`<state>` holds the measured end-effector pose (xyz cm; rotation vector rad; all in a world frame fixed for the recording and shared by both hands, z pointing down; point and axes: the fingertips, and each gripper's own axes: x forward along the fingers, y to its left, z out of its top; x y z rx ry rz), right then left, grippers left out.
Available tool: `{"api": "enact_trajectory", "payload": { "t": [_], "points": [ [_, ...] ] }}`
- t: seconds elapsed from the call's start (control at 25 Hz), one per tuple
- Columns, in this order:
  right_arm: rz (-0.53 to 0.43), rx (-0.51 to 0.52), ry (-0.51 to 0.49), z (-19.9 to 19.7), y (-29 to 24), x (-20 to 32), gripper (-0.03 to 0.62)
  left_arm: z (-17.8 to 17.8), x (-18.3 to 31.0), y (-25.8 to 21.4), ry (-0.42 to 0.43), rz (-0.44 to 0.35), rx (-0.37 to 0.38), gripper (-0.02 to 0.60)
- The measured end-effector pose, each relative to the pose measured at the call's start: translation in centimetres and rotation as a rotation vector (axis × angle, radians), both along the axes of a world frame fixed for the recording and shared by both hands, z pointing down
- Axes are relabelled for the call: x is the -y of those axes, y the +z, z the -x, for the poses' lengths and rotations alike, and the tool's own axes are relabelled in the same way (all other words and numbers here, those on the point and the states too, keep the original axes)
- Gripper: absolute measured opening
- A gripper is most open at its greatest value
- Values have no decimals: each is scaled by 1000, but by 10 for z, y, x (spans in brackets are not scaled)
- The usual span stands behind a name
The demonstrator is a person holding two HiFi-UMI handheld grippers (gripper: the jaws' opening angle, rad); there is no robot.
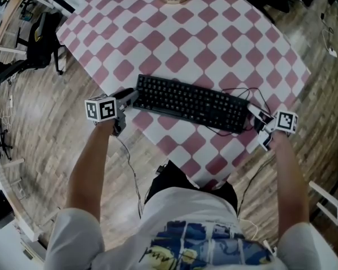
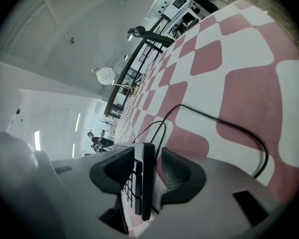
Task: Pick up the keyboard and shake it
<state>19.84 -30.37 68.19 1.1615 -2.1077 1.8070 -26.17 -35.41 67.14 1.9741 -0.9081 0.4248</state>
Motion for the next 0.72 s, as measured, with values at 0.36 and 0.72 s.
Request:
{"api": "enact_trajectory", "payload": {
  "t": [0.36,0.72],
  "points": [
    [124,26,4,13,8,-5,172,-7,-4,5,102,81,-80,140],
    [115,43,-42,21,13,3,169,-14,-8,8,179,204,-141,147]
  ]
}}
